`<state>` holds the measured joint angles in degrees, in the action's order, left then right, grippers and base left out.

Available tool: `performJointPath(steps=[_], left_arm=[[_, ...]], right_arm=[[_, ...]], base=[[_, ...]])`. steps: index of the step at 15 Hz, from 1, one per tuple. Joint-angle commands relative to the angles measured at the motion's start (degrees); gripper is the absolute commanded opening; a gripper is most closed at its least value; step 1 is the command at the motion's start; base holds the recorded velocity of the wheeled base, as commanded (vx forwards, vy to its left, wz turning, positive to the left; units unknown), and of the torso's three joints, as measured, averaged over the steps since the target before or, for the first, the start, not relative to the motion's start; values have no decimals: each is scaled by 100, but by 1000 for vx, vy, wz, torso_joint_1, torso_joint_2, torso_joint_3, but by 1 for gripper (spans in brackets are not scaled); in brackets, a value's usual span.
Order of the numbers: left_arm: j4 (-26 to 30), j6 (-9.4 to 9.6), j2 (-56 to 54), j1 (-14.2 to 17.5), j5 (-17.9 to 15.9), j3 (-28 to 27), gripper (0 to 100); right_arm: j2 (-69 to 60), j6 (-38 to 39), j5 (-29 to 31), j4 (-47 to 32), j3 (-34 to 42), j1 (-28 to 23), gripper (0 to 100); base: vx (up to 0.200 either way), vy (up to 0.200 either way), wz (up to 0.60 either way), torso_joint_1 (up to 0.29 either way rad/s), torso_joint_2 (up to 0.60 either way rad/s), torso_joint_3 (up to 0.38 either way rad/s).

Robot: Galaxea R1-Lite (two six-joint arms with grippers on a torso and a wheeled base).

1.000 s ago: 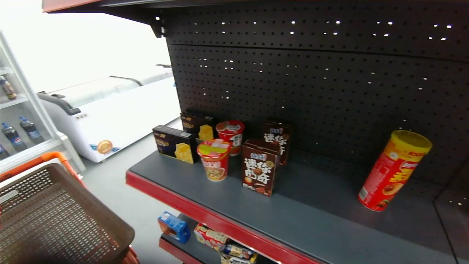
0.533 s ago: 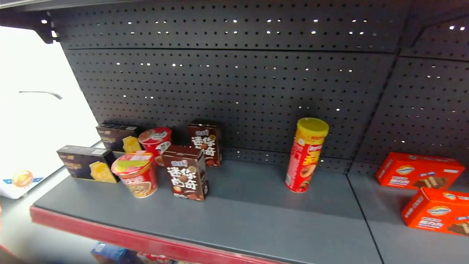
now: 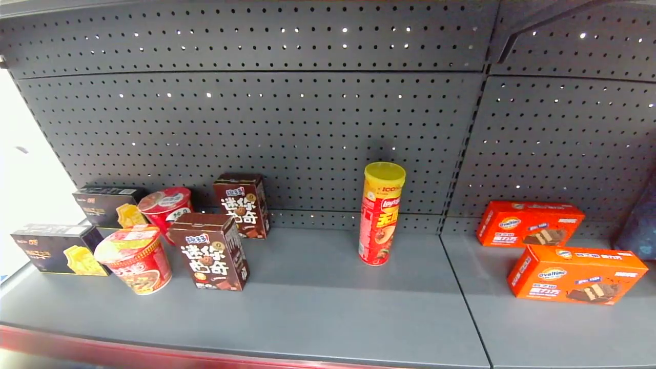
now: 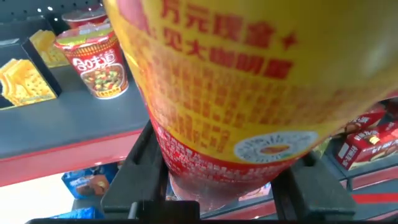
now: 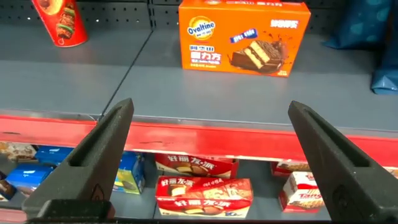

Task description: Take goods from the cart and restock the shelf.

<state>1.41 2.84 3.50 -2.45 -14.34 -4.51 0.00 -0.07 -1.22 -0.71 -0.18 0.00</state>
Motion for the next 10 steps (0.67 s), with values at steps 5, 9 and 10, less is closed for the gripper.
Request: performJointPath(steps=[5,9,10], left_arm=[[-10,6,28,-1,10,108,0],[-45,32,28,-1,10,179,0],[-45,24,19,-1,19,135,0]], right_arm=[[0,-1,-1,-8,1,0,100],[0,7,-1,-8,1,0,100],[0,-1,-1,-8,1,0,100]], base=[[0,0,-120,0,0,0],[0,0,0,0,0,0],[0,0,0,0,0,0]])
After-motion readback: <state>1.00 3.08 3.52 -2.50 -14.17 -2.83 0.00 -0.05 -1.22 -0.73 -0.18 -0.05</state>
